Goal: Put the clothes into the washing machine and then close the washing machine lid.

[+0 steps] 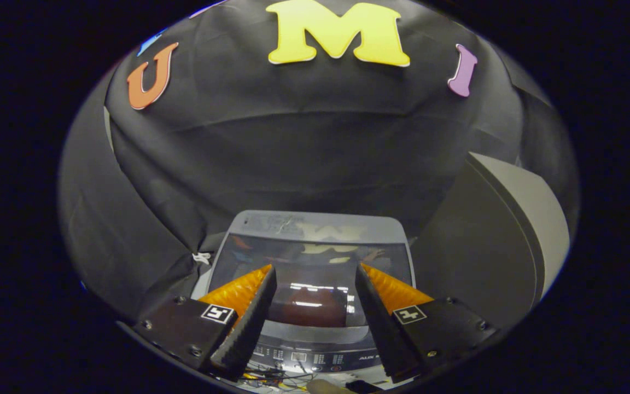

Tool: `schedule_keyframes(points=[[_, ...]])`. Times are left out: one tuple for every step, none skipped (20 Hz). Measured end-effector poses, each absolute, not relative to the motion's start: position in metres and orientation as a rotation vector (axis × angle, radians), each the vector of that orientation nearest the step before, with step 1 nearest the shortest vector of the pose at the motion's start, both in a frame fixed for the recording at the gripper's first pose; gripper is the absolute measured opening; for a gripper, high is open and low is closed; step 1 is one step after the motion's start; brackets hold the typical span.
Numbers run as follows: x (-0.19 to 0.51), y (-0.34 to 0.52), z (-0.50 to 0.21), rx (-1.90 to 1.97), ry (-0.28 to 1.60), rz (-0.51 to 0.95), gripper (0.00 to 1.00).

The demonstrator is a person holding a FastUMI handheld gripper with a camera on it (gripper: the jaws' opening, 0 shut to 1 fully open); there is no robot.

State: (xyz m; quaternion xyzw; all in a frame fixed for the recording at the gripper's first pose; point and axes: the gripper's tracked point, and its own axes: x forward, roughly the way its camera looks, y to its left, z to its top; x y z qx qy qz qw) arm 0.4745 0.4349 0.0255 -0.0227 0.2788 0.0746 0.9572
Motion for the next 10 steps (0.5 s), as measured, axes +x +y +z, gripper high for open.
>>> schedule_keyframes(points=[[0.474, 0.435, 0.023, -0.042, 0.574, 0.158, 0.91], [0.474, 0.435, 0.022, -0.046, 0.579, 0.162, 0.91], [0.472, 0.435, 0.023, -0.053, 0.582, 0.170, 0.91], [0.468, 0.435, 0.024, -0.059, 0.582, 0.183, 0.91], [0.464, 0.434, 0.026, -0.066, 0.573, 0.191, 0.91], [0.460, 0.431, 0.029, -0.077, 0.563, 0.198, 0.91], [0.456, 0.429, 0.033, -0.087, 0.548, 0.208, 0.91], [0.449, 0.425, 0.039, -0.099, 0.532, 0.218, 0.91], [0.443, 0.421, 0.043, -0.107, 0.512, 0.225, 0.91], [0.434, 0.417, 0.051, -0.112, 0.488, 0.232, 0.91]])
